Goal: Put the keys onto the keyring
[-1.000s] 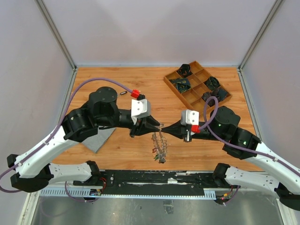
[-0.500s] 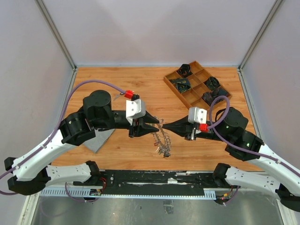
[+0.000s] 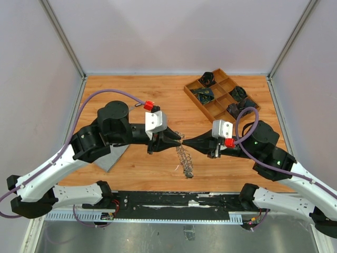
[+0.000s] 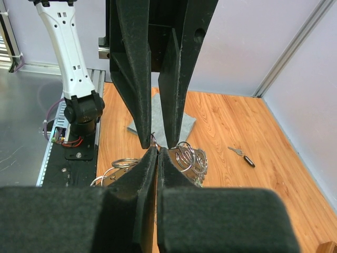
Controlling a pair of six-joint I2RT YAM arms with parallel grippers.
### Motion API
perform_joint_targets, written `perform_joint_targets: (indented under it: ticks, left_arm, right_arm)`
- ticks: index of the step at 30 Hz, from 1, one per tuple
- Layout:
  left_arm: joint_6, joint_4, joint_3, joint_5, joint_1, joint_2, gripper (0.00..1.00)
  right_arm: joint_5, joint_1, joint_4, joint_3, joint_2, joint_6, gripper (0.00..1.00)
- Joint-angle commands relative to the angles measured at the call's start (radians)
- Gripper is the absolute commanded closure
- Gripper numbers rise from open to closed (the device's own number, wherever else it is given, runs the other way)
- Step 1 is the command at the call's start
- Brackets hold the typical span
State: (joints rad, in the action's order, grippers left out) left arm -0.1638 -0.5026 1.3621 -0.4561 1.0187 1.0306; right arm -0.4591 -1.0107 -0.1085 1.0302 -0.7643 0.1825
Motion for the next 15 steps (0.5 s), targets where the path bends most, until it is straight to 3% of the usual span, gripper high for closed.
perform_joint_targets:
  ticks: [1, 8, 15]
  left_arm:
    - [-0.002, 0.028, 0.002, 0.004, 0.006, 0.008, 0.73]
    - [-0.011, 0.02, -0.006, 0.013, 0.006, 0.016, 0.74]
    - [-0.026, 0.001, 0.003, 0.027, 0.006, 0.021, 0.99]
  right_arm:
    - [0.007, -0.009, 0.085, 0.016, 0.013, -0.017, 1.0]
    - [0.004, -0.009, 0.089, 0.011, 0.016, -0.021, 1.0]
    - [-0.009, -0.009, 0.09, 0.01, 0.009, -0.029, 1.0]
